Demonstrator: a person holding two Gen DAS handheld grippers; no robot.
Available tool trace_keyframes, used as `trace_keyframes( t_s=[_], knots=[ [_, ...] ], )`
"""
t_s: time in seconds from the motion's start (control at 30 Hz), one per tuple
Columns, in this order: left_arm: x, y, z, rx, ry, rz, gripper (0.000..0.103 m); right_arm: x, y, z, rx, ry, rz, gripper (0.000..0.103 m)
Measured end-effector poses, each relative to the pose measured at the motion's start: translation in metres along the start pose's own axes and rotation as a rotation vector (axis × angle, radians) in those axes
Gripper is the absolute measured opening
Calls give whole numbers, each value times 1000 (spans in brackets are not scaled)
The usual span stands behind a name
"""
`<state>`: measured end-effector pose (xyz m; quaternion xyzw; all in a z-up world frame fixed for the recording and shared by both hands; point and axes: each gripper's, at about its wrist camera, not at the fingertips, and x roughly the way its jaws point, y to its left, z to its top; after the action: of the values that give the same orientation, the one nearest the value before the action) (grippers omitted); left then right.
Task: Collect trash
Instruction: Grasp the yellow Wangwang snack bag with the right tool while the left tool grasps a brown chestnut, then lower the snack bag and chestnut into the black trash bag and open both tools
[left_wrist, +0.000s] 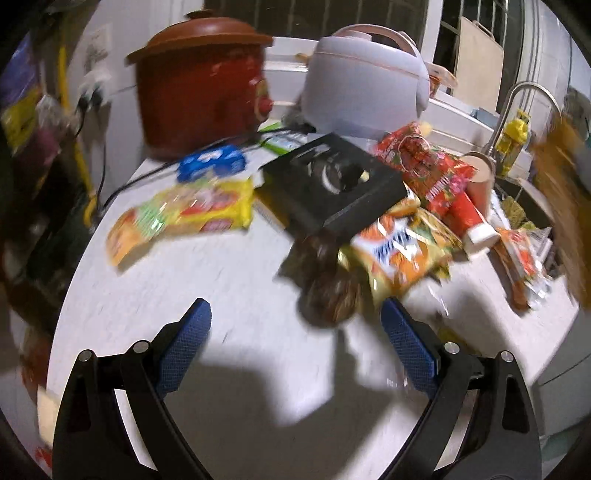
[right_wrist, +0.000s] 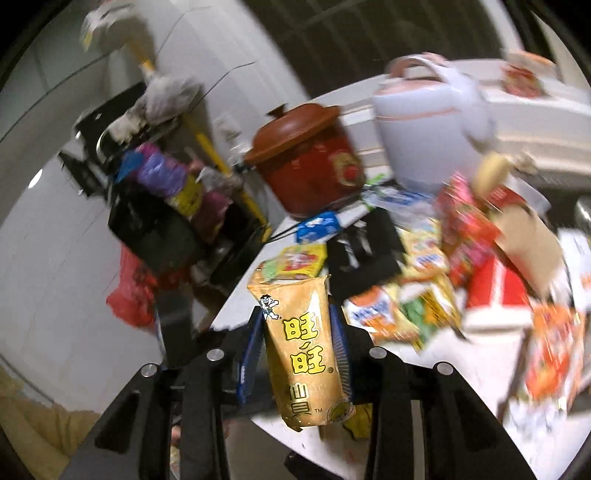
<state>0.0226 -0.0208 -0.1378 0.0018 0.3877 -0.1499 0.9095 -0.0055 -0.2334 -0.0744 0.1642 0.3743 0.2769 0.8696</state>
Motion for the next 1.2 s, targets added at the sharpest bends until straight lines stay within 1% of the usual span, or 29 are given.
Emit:
trace_keyframes(
  t_s=[0.07,0.1,0.13,0.17,0.2,0.23,0.27,0.3,0.47,0.63,0.77,0.8,0.87,0.97,1.0,1.03,1.07,1.13,1.2],
  knots=[
    [12,-2,7,6,10,-20,91,-2,-9,-11,34,-1,-15,36],
    [19,-5,8,7,16,-32,88,-6,-14,-16,44,1,-21,36],
    [23,-5,8,8,21,-35,83,-8,-18,-20,60,2,-27,36],
    [30,-4,8,3,40,-56,66,-9,-22,-25,75,4,-28,36],
    [33,-2,8,-18,50,-95,52,-9,-25,-29,85,7,-26,36],
    [33,2,8,-40,46,-112,47,-10,-27,-30,91,9,-27,36],
    [32,6,7,-63,38,-120,36,-10,-28,-31,95,10,-27,36],
    [32,8,7,-77,44,-113,34,-10,-29,-32,97,8,-27,36],
    [21,8,0,-56,43,-153,33,-8,-29,-34,101,0,-11,36],
    [-2,17,-6,-95,23,-211,33,-3,-21,-32,84,2,19,36],
    [-37,30,-13,-116,-4,-247,33,1,-6,-36,48,29,31,36],
    [-56,33,-19,-96,-14,-257,33,1,0,-39,29,44,35,36],
    [-81,37,-34,-51,-4,-263,33,3,10,-49,5,84,52,36],
    [-102,44,-66,-10,70,-258,33,12,27,-78,-55,191,61,36],
    [-105,46,-84,1,117,-243,33,19,32,-94,-68,245,64,36],
    [-103,46,-102,12,163,-226,33,25,34,-105,-75,278,64,36],
    [-100,47,-115,17,198,-215,33,36,34,-122,-80,324,61,36],
    [-83,46,-153,22,296,-188,33,61,29,-157,-66,410,46,36],
    [-54,43,-192,21,388,-167,33,83,22,-186,-65,465,15,36]
  ],
)
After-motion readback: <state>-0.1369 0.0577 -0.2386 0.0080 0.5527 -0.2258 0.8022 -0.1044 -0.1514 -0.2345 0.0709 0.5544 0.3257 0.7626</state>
